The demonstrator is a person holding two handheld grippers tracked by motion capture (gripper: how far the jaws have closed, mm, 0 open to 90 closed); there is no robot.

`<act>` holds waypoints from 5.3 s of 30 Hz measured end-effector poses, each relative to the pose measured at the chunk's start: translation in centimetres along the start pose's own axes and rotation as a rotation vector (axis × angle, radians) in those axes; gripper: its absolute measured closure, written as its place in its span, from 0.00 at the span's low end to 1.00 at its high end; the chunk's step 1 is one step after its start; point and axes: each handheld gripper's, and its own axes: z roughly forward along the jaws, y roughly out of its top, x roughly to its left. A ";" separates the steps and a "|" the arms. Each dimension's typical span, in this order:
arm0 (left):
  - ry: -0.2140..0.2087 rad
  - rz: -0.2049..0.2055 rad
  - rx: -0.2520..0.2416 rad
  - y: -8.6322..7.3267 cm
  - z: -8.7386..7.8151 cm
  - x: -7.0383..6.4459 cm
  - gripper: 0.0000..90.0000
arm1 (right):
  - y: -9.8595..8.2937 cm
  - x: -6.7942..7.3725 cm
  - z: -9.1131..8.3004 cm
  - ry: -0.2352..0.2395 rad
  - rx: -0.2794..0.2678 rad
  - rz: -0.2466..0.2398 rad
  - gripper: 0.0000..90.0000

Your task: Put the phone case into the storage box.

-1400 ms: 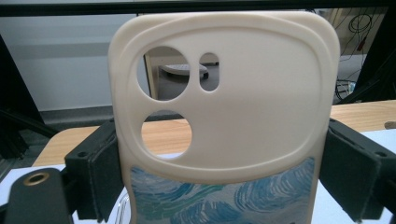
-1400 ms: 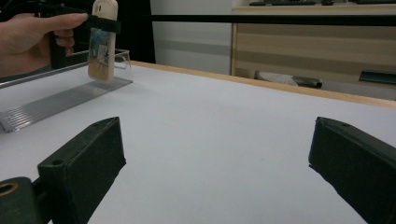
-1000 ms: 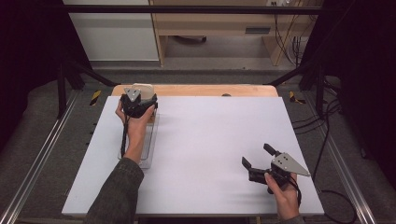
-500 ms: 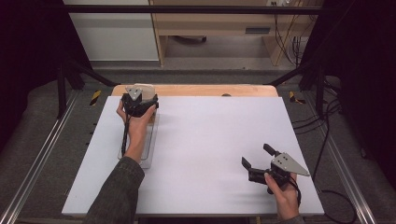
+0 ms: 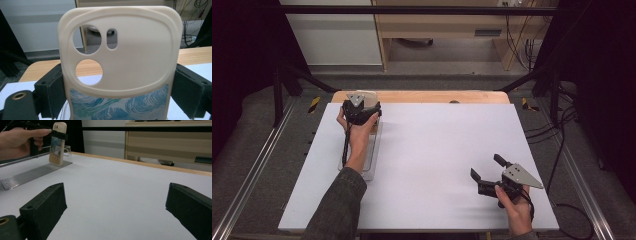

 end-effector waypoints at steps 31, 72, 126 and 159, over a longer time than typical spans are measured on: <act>0.010 -0.004 0.014 0.3 0.1 0.5 0.11 | 0.0 0.2 0.0 0.004 0.002 0.002 0.03; -0.035 -0.038 -0.028 0.4 0.4 0.7 0.07 | 0.0 0.1 0.0 0.002 0.006 0.012 0.03; -0.150 -0.009 -0.077 1.9 -2.5 0.4 0.04 | 0.1 0.3 0.1 -0.004 0.002 0.003 0.03; -0.234 0.046 -0.114 2.8 -3.9 -1.6 0.04 | 0.2 0.1 -0.1 -0.012 -0.005 0.007 0.03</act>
